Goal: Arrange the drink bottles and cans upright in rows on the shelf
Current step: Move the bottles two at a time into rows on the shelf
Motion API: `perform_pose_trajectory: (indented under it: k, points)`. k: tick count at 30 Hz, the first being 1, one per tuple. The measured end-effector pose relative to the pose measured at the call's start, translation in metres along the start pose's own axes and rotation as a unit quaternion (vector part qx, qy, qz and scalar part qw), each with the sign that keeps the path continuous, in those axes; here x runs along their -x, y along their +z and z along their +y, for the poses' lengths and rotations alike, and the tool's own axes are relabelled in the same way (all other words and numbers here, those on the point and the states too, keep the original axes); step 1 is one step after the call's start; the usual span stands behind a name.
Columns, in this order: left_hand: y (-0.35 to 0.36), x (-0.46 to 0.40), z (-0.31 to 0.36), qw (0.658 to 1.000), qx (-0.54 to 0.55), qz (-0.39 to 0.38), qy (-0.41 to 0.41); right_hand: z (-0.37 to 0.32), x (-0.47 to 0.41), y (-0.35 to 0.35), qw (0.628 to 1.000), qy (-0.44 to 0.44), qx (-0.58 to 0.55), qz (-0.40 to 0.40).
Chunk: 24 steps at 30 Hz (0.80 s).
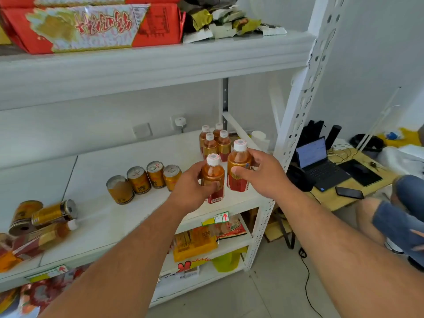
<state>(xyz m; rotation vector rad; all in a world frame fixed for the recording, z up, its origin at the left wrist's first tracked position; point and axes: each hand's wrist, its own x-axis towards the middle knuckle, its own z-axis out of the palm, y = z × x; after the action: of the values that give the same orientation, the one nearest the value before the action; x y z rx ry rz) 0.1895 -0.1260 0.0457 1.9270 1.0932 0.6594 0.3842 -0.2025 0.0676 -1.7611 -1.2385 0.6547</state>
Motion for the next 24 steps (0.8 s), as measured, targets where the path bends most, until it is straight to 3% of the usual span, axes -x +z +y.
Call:
perform_pose_trajectory:
  k: [11, 24]
  points:
    - [0.013, -0.09, -0.021, 0.998, -0.017, 0.008, -0.054, 0.022, -0.093, 0.012, 0.998, 0.033, 0.033, -0.042]
    - [0.053, -0.139, -0.05, 0.99, 0.01, 0.026, -0.137, 0.078, -0.156, 0.047, 0.99, 0.077, 0.078, -0.089]
